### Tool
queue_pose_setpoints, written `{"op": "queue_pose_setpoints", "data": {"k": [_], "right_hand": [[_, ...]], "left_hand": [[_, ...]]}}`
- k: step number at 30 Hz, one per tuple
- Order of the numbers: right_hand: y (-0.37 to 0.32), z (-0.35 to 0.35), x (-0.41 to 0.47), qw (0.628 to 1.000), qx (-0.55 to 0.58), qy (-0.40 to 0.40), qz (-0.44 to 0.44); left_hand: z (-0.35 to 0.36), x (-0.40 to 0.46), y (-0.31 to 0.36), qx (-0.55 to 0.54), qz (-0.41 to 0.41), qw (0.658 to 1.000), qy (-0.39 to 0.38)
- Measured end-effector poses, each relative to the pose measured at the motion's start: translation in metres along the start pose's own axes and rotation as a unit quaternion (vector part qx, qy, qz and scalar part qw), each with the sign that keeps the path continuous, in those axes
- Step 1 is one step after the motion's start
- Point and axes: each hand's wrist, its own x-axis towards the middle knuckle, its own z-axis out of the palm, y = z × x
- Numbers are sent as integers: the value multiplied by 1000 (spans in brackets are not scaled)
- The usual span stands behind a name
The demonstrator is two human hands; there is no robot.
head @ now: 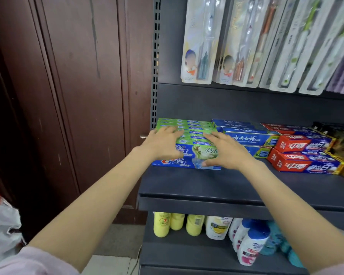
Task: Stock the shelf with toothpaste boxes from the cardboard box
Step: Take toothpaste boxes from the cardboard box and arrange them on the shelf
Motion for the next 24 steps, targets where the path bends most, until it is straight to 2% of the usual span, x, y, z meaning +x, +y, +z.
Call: {"op": "queue_pose_setpoints", "data": {"k": [2,6,12,18,21,24], "right_hand": [[4,6,1,1000,29,4,-5],[6,7,10,998,1,52,-24],[15,-3,21,997,-20,-14,-67],[15,-2,25,993,-87,29,-78],[15,2,19,994,-65,33,-78],[18,1,11,996,42,17,-74]], "left_hand": [[6,-2,-1,64,13,997,-34],[8,3,0,43,-6,999,-10],[5,5,5,29,-28,999,-36],[7,4,11,51,-43,998,-23],[7,1,16,48,-58,997,-31],[5,0,27,33,-59,998,-13]]}}
